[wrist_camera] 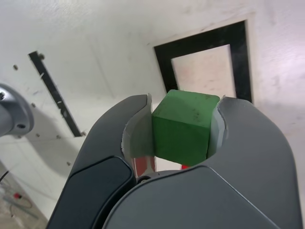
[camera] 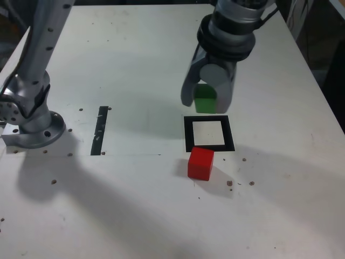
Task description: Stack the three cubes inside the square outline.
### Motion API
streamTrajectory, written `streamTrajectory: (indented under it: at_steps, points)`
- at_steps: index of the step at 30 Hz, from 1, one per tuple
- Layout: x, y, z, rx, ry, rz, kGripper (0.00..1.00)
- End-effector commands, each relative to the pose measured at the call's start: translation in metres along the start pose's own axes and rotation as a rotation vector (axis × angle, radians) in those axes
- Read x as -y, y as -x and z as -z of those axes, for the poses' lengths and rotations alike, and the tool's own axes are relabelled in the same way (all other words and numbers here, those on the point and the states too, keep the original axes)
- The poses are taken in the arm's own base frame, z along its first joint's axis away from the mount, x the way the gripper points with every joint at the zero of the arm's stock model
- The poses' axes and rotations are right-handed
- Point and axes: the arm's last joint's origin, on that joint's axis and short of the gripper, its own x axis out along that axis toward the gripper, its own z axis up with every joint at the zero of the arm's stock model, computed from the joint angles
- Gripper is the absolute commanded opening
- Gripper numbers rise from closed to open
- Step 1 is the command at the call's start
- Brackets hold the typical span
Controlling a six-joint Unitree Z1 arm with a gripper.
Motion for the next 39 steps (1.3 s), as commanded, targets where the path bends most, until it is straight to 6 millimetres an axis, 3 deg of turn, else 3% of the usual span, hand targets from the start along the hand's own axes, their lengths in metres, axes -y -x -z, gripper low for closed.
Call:
streamTrajectory:
  at_steps: [1,11,18,21,27,29,33,39]
  points:
    - [-0.001,-0.001,-0.005,0.009,-0.005,-0.016,0.18]
    - [0.004,-0.025,-0.049,0.028,-0.051,-0.05,0.19]
    - [0.013,-0.025,-0.067,0.061,-0.092,-0.09,0.23]
    - [0.015,-0.027,-0.071,0.063,-0.097,-0.094,0.32]
    - [0.016,-0.033,-0.076,0.052,-0.111,-0.082,0.75]
    - [0.016,-0.033,-0.076,0.05,-0.115,-0.079,0.84]
    - [0.016,-0.029,-0.073,0.053,-0.117,-0.078,0.93]
    - [0.015,-0.014,-0.06,0.07,-0.12,-0.074,0.98]
